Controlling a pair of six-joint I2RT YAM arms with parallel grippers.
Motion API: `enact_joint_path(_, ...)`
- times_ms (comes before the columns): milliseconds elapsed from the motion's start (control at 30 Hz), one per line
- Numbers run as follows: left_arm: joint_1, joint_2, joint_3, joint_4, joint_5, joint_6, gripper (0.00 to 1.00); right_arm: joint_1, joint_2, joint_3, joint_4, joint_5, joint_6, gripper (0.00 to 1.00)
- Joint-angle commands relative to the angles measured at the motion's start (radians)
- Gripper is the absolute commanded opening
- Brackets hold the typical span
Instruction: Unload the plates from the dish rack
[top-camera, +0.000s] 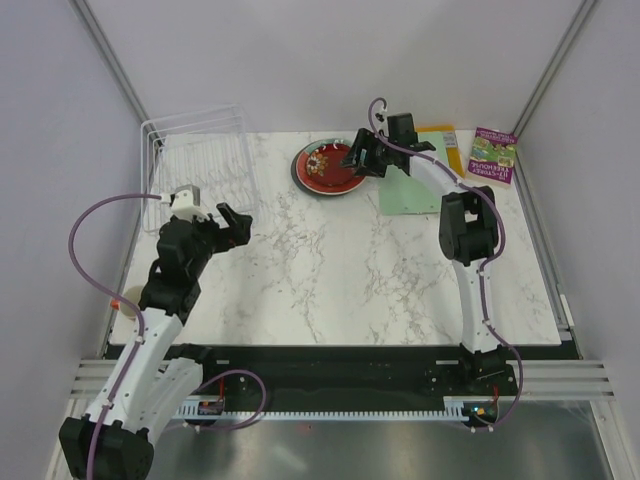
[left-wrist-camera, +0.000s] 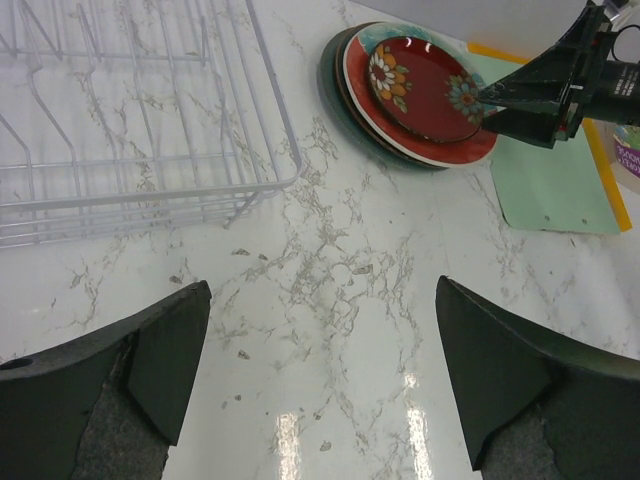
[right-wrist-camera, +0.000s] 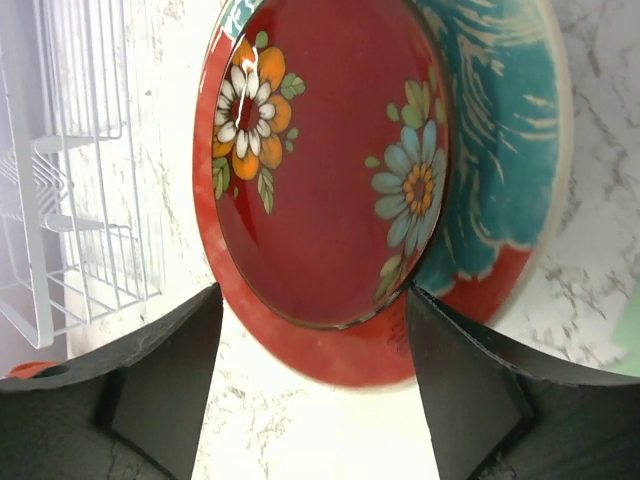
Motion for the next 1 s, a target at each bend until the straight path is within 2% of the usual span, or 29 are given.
enact_joint_path(0,-0.003,-0.031,0.022,-0.023,0.02,0.026,1.0,0.007,-0.114,-0.015,-0.077,0.084,-0.111,0.81)
enact_joint_path(167,-0.003,-0.042,0.028,-0.068,0.025,0.055,1.0,0.022,-0.249,-0.127,-0.129,0.263,-0.209,0.85)
enact_joint_path(200,-0.003,-0.037,0.038,-0.073,0.031,0.05,1.0,0.037,-0.279,-0.156,-0.132,0.307,-0.229,0.96)
enact_joint_path(233,-0.003,-0.034,0.044,-0.075,0.035,0.044,1.0,0.048,-0.312,-0.223,-0.139,0.413,-0.276,0.98)
enact_joint_path(333,-0.003,-0.016,0.077,-0.101,0.031,0.044,1.0,0.108,-0.469,-0.404,-0.132,0.596,-0.347,0.98)
enact_joint_path(367,-0.003,-0.008,0.086,-0.11,0.025,0.047,1.0,0.126,-0.55,-0.452,-0.12,0.71,-0.378,0.98)
enact_joint_path(433,-0.003,-0.011,0.107,-0.132,-0.001,0.055,1.0,0.179,-0.638,-0.612,-0.092,0.807,-0.392,0.98)
enact_joint_path(467,-0.003,-0.016,0.11,-0.135,-0.006,0.061,1.0,0.192,-0.731,-0.669,-0.053,0.849,-0.387,0.98)
enact_joint_path(500,-0.003,-0.028,0.114,-0.138,-0.061,0.061,1.0,0.214,-0.782,-0.731,-0.026,0.901,-0.378,0.98)
enact_joint_path(533,-0.003,-0.028,0.115,-0.138,-0.069,0.065,1.0,0.22,-0.836,-0.856,0.004,0.917,-0.367,0.98)
enact_joint_path(567,-0.003,-0.031,0.117,-0.136,-0.078,0.085,1.0,0.225,-0.946,-0.916,0.061,0.923,-0.358,0.98)
enact_joint_path(633,-0.003,-0.013,0.133,-0.141,-0.13,0.104,1.0,0.235,-1.061,-1.085,0.116,0.955,-0.337,0.98)
enact_joint_path(667,-0.003,-0.002,0.141,-0.142,-0.144,0.124,1.0,0.239,-1.173,-1.131,0.161,0.964,-0.334,0.98)
enact_joint_path(733,-0.003,0.029,0.169,-0.148,-0.191,0.128,1.0,0.246,-1.275,-1.234,0.182,0.981,-0.323,0.98)
enact_joint_path(767,-0.003,0.038,0.175,-0.147,-0.196,0.135,1.0,0.251,-1.363,-1.26,0.198,1.001,-0.317,0.98)
enact_joint_path(867,-0.003,0.067,0.186,-0.133,-0.193,0.162,1.0,0.254,-1.483,-1.333,0.207,1.055,-0.32,0.98)
enact_joint_path(967,-0.003,0.069,0.18,-0.129,-0.199,0.15,1.0,0.255,-1.528,-1.365,0.186,1.136,-0.327,0.98)
